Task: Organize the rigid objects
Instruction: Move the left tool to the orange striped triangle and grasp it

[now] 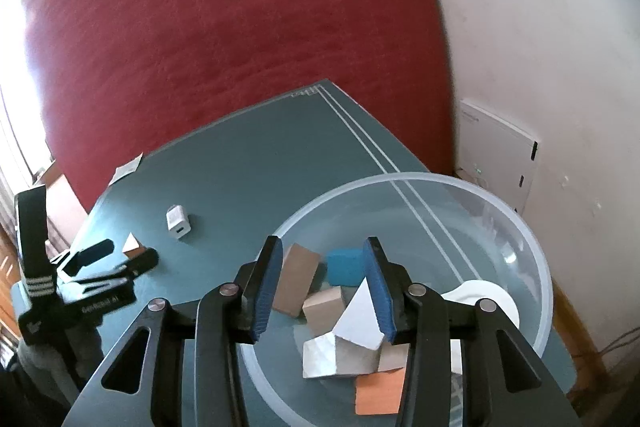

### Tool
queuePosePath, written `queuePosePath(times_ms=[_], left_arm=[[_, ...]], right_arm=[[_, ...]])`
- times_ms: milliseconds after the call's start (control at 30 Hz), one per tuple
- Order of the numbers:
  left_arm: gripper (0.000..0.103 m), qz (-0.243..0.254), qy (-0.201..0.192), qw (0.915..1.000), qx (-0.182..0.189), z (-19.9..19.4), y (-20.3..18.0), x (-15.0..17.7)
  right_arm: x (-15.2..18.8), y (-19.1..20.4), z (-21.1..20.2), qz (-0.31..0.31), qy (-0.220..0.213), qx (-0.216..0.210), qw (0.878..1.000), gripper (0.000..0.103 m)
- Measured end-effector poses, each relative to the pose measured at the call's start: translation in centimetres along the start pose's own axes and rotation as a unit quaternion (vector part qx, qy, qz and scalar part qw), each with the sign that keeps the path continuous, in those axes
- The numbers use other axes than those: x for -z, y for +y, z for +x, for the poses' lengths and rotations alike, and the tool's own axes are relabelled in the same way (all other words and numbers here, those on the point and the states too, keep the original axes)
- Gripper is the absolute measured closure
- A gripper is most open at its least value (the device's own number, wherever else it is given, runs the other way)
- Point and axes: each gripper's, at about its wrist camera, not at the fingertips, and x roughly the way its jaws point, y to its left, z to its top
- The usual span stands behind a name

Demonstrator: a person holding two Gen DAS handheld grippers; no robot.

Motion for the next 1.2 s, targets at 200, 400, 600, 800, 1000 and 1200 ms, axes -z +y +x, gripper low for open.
queuePosePath(times_ms=[200,400,600,800,1000,1200], left_arm=[[0.007,-0.022,0.006,0.9994,-0.027,0.6,2.5,0.5],[0.007,-0.047,0.021,0.9978,-0.042,2.0,3.6,0.6],[0.008,-0.043,0.034,0.9970,-0.054,3.0,3.0,0.4],[0.016,-0.052,0.050,0.9952,-0.067,3.8,2.8,0.3],[0.025,-0.068,0.071,0.9938,-0.053,4.6,3.2,0.1],[0.053,-0.065,0.063,0.9954,-0.033,4.1,3.1,0.5]], right_arm=[[0.4,1.1,0.1,-0.017,0.005,-0.003,1.000,0.060],[1.2,2.6,0.5,-0.039,0.016,-0.015,0.999,0.060],[1.8,3.5,0.9,-0.053,0.026,-0.022,0.998,0.060],[2.1,4.1,1.2,-0.065,0.030,-0.026,0.997,0.060],[2.6,4.7,1.3,-0.077,0.034,-0.029,0.996,0.060],[3.2,5.1,1.7,-0.087,0.046,-0.034,0.995,0.060]])
